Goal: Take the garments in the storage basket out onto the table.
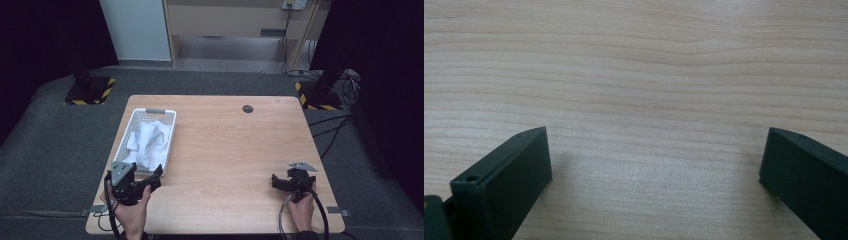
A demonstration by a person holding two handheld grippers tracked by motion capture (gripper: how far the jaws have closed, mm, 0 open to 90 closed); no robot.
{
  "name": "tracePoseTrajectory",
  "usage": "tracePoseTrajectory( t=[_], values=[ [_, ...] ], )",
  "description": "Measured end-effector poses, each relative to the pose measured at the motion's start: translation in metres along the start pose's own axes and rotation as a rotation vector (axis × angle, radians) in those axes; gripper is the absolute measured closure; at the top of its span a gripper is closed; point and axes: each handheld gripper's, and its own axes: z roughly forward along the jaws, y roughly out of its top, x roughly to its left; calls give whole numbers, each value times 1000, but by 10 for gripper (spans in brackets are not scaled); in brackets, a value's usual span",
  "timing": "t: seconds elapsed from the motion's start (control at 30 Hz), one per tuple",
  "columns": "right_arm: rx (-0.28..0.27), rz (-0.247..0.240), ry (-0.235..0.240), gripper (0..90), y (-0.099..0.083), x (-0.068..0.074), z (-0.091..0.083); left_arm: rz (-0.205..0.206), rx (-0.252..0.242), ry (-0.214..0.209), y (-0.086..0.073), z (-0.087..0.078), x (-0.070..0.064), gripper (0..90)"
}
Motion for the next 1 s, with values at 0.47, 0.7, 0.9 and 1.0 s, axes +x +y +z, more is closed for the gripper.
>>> tracePoseTrajectory(
  t=[0.47,0.7,0.9,1.0],
  values=[
    [0,0,0,3,0,0,0,23,-21,29,21,7,4,130],
    [0,0,0,3,0,0,0,33,-31,48,30,9,8,134],
    [0,0,0,2,0,0,0,41,-36,62,37,14,10,137],
    [0,2,0,2,0,0,0,45,-41,72,40,16,11,139]
  ],
)
